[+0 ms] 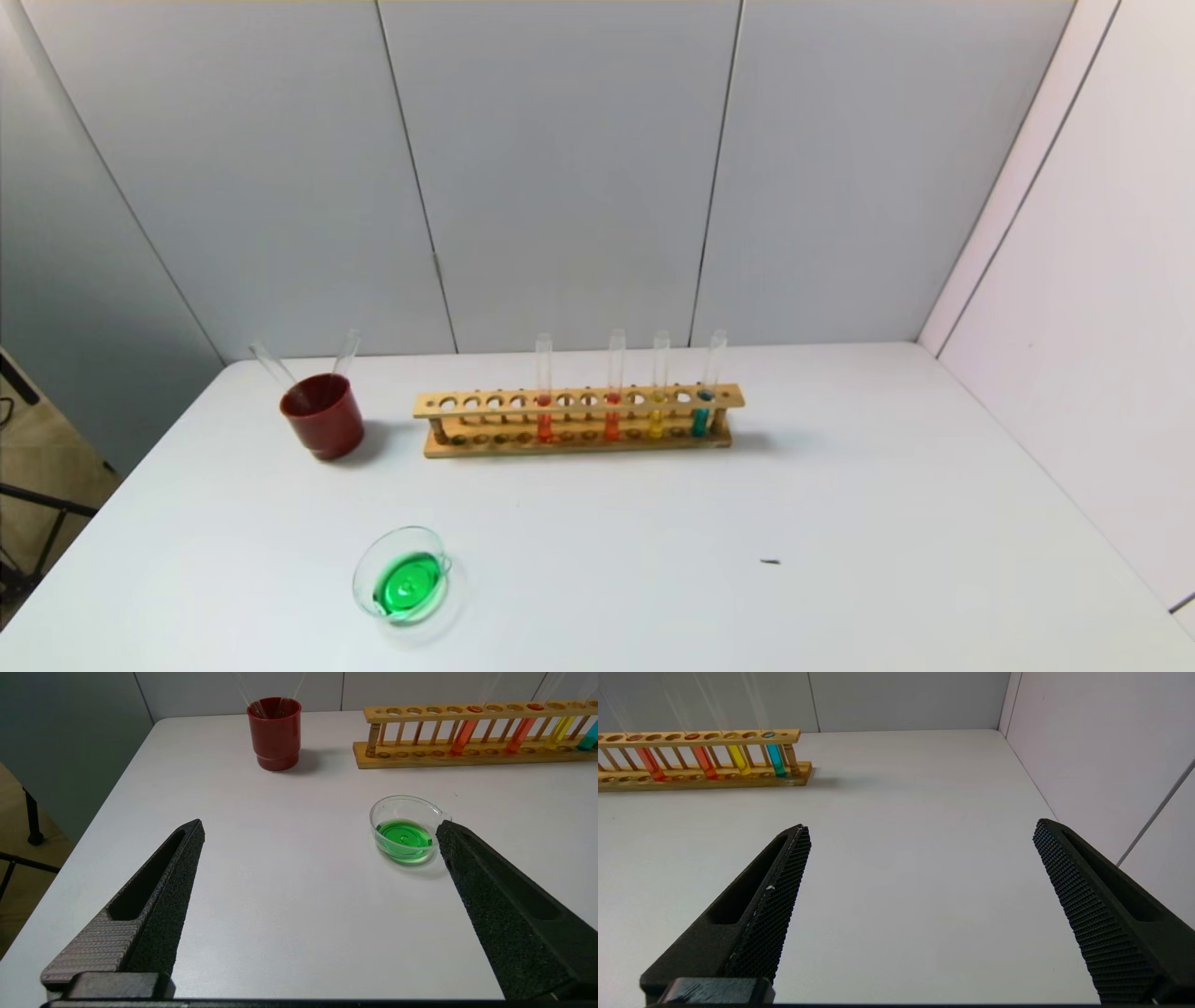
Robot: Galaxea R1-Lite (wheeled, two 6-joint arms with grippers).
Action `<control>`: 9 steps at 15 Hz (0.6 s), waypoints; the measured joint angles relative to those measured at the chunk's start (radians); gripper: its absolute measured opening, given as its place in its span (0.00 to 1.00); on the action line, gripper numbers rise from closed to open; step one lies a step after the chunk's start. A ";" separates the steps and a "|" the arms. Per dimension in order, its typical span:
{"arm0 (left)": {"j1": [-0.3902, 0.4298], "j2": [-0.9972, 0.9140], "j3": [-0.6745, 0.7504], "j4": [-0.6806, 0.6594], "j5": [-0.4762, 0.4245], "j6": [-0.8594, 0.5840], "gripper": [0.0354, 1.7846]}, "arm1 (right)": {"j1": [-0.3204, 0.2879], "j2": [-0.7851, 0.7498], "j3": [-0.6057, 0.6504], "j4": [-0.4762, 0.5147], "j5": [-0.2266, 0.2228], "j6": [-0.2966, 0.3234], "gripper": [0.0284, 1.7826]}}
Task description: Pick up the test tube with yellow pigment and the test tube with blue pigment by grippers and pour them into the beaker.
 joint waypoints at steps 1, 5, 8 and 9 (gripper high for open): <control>0.000 0.000 0.000 0.000 0.000 0.000 0.98 | 0.000 0.000 0.000 0.000 0.000 0.000 0.98; 0.000 0.000 0.000 0.000 0.001 0.000 0.98 | 0.000 0.000 0.000 0.000 0.000 0.000 0.98; 0.000 0.000 0.000 0.000 0.001 0.000 0.98 | 0.000 0.000 0.000 0.000 0.000 0.001 0.98; 0.000 0.000 0.000 0.000 0.001 0.000 0.98 | 0.000 0.000 0.000 0.001 0.000 0.005 0.98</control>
